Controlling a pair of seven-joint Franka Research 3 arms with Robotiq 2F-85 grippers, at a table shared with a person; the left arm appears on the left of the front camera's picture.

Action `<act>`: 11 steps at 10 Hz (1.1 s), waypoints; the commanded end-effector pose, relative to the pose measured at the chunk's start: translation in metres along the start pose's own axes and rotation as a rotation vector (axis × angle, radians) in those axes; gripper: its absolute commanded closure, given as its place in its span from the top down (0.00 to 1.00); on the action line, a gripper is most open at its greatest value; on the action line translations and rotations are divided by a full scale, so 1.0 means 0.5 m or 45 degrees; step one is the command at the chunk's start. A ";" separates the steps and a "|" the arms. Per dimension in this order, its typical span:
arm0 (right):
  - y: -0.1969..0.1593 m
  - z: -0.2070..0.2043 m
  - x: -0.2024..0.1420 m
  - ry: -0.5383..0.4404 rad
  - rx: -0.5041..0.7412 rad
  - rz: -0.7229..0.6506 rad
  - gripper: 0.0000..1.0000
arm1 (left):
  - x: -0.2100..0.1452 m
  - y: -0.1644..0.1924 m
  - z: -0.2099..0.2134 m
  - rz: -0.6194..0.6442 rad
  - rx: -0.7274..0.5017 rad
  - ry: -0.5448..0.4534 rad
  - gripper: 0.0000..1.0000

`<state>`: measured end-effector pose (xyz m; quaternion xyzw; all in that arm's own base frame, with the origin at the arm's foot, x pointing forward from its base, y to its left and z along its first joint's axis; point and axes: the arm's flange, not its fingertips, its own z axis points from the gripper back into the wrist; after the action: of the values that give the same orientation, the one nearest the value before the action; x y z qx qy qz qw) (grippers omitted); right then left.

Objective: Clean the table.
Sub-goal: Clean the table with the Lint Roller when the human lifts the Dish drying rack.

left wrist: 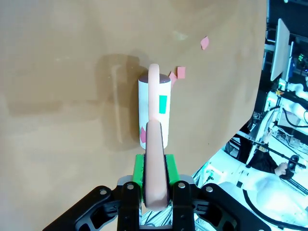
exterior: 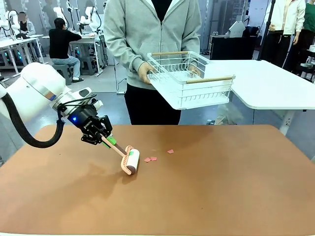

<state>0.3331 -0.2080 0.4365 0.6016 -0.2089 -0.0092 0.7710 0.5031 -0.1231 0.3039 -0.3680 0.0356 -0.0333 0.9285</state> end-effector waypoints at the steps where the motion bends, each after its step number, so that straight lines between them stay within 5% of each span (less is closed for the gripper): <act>1: 0.004 -0.002 -0.001 -0.011 0.024 0.025 1.00 | -0.020 -0.006 -0.050 -0.007 -0.021 -0.042 0.22; 8: 0.004 -0.002 -0.001 -0.011 0.024 0.025 1.00 | -0.086 -0.225 -0.345 -0.118 -0.075 0.083 0.22; 11: 0.004 -0.002 -0.001 -0.011 0.024 0.025 1.00 | -0.073 -0.284 -0.369 -0.172 -0.115 0.092 0.22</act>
<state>0.3333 -0.2077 0.4366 0.6015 -0.2086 -0.0089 0.7711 0.4592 -0.3474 0.2862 -0.4187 0.0203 -0.0799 0.9044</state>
